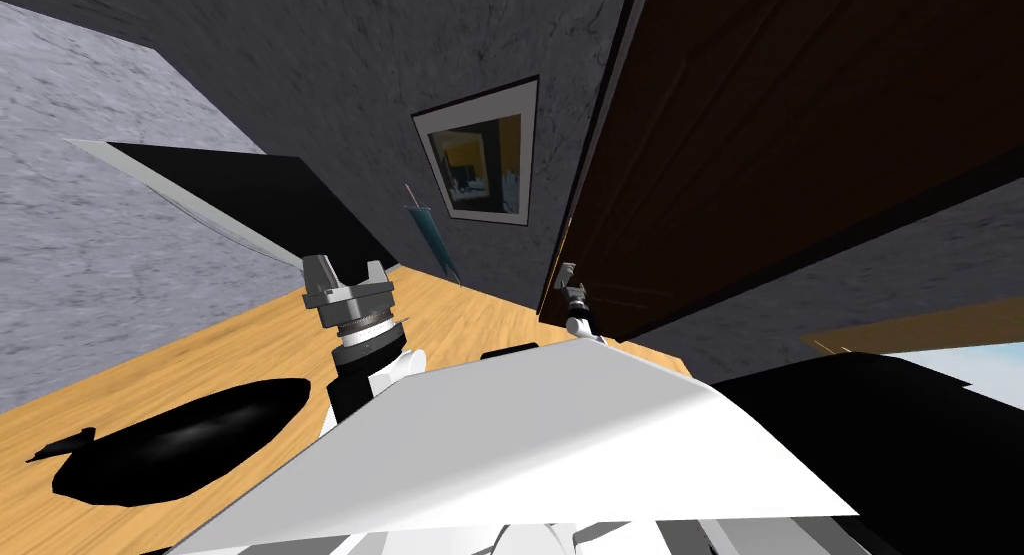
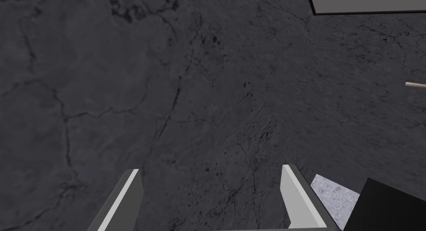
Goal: Pull the door open
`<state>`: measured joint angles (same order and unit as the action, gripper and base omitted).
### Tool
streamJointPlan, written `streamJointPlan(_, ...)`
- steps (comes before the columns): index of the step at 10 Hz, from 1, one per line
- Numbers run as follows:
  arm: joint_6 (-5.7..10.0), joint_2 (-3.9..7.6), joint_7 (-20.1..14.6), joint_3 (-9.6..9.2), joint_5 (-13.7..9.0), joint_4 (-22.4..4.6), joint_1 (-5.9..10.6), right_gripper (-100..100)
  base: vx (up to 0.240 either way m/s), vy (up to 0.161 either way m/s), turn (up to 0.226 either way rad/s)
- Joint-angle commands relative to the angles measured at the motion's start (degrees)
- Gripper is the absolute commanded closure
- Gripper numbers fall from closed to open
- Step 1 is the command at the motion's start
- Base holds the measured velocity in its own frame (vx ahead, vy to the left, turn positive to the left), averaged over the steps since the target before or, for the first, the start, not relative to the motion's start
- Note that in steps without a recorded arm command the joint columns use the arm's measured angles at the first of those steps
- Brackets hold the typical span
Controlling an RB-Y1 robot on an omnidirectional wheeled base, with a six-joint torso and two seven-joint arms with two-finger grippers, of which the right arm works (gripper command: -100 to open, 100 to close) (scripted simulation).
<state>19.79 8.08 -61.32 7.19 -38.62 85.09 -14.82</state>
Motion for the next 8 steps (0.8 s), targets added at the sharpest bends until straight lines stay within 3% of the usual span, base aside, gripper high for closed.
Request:
streamJointPlan(1, 0.34, 1.04, -0.9, 0.68, -0.4, -0.8, 0.19, -100, 0.194, -0.064, 0.071)
streamJointPlan(2, 0.70, 2.38, -1.9, 1.63, -1.0, -1.8, 0.40, -100, 0.213, -0.079, 0.162)
streamJointPlan(4, 1.07, 3.81, -2.9, 2.64, -1.7, -2.9, 0.62, -100, 0.195, -0.043, 0.099)
streamJointPlan(5, 1.09, 3.49, -2.6, 2.08, -1.4, -2.7, 0.43, -100, 0.089, -0.020, 0.022)
streamJointPlan(6, 1.09, 3.49, -2.6, 2.08, -1.4, -2.7, 0.43, 100, -0.011, -0.001, -0.028)
streamJointPlan(8, 1.09, 3.49, -2.6, 2.08, -1.4, -2.7, 0.43, 100, -0.032, 0.002, 0.002)
